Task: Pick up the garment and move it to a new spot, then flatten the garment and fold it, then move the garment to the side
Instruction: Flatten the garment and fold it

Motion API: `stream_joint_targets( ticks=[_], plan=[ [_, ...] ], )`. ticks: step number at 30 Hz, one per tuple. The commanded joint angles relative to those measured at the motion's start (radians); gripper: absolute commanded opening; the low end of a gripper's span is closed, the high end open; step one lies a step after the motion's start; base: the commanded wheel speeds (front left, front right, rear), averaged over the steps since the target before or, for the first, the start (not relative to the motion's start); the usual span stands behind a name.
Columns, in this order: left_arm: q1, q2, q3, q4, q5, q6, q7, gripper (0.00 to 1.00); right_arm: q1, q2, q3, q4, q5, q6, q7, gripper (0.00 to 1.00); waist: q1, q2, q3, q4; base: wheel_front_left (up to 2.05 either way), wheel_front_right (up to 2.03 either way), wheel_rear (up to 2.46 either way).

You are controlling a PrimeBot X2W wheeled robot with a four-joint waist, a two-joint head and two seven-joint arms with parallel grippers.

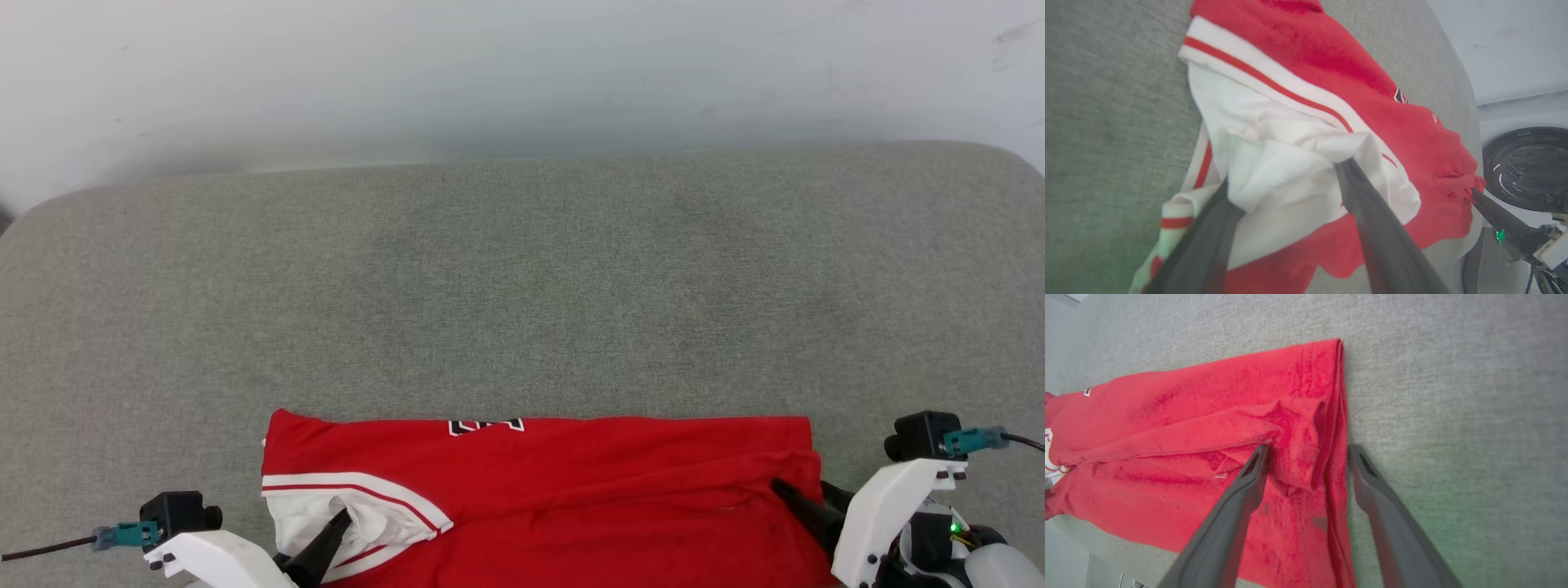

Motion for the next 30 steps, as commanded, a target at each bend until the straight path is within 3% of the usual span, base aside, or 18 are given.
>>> stream_joint_targets(
  ticks=[1, 6, 16, 23, 30],
  plan=[
    [0.016, 0.004, 0.007, 0.005, 0.025, -0.006, -0.034, 1.0, 0.038, 0.001, 0.002, -0.011, -0.01, -0.001, -0.012, 1.0, 0.0002, 0.0, -0.008, -0.003, 0.0, 0.0, 0.0],
    [0.007, 0.014, 0.018, -0.053, 0.138, 0.006, -0.188, 1.0, 0.085, -0.012, -0.037, -0.126, -0.013, -0.001, -0.048, 1.0, 0.0002, 0.0, -0.039, -0.015, 0.0, 0.0, 0.0],
    [-0.026, 0.054, -0.002, -0.238, 0.47, 0.157, -0.452, 1.0, 0.127, -0.027, -0.232, -0.33, -0.094, -0.001, 0.16, 1.0, 0.0002, 0.0, -0.06, -0.018, 0.0, 0.0, 0.0],
    [-0.001, 0.048, -0.029, -0.336, 0.611, 0.245, -0.493, 1.0, 0.138, 0.01, -0.276, -0.382, -0.143, 0.0, 0.314, 1.0, 0.0002, 0.0, -0.031, 0.024, 0.0, 0.0, 0.0],
    [-0.007, 0.021, -0.048, -0.368, 0.644, 0.26, -0.503, 1.0, 0.124, 0.058, -0.276, -0.324, -0.153, -0.001, 0.34, 1.0, 0.0002, 0.0, 0.021, 0.083, 0.0, 0.0, 0.0]
  ],
)
